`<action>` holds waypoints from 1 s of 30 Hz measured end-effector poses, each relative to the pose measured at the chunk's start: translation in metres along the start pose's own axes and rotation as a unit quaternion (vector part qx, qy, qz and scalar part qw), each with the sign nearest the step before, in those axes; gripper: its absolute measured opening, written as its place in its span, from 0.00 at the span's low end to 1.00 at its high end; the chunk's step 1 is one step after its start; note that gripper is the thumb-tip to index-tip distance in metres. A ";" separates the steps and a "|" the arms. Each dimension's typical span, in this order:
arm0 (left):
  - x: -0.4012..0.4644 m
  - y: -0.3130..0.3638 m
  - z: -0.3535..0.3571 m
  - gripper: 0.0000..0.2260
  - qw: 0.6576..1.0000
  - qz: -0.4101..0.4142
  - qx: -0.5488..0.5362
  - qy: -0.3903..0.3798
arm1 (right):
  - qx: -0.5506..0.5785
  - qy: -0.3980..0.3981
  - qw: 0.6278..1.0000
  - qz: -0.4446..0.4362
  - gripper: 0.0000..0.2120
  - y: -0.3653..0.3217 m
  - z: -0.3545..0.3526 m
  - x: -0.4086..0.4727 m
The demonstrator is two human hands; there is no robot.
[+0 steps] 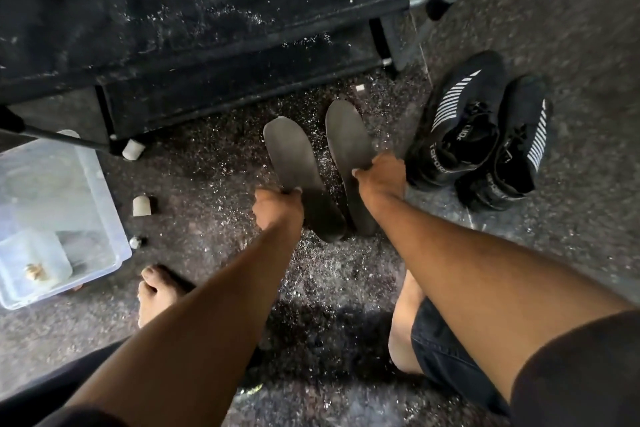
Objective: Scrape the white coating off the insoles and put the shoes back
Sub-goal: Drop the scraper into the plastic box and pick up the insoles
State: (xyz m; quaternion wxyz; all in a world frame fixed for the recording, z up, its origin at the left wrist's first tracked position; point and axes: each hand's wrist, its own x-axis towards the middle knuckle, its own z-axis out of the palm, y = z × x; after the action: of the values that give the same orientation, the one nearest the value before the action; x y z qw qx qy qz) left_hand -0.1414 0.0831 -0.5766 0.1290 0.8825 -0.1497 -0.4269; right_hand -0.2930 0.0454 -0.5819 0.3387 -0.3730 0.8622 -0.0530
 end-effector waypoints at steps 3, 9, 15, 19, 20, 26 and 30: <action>-0.006 0.007 0.004 0.20 1.000 0.008 0.028 0.011 | 0.019 0.013 1.000 0.015 0.23 0.001 0.003 0.003; -0.009 0.017 0.002 0.09 0.998 0.056 -0.016 -0.006 | 0.037 -0.011 0.999 0.008 0.10 -0.003 -0.008 0.009; -0.026 0.032 -0.025 0.06 0.996 0.054 -0.073 -0.017 | 0.056 -0.032 0.997 -0.046 0.10 -0.022 -0.042 -0.007; -0.048 0.044 -0.051 0.09 0.990 0.069 -0.123 -0.022 | 0.056 0.002 0.995 -0.088 0.03 -0.044 -0.079 -0.029; -0.056 0.049 -0.059 0.10 0.987 0.077 -0.137 -0.029 | 0.043 -0.005 0.994 -0.100 0.04 -0.051 -0.091 -0.036; -0.099 0.064 -0.096 0.07 0.976 0.118 -0.176 -0.038 | 0.034 -0.014 0.991 -0.130 0.15 -0.069 -0.149 -0.068; -0.127 0.073 -0.118 0.05 0.966 0.182 -0.180 -0.030 | -0.006 -0.012 0.984 -0.179 0.12 -0.071 -0.182 -0.087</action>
State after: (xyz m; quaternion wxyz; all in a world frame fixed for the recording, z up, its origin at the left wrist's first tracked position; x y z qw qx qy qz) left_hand -0.1340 0.0753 -0.3886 0.3566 0.7895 -0.2325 -0.4421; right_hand -0.3207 0.0239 -0.3711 0.3317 -0.5241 0.7776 -0.1031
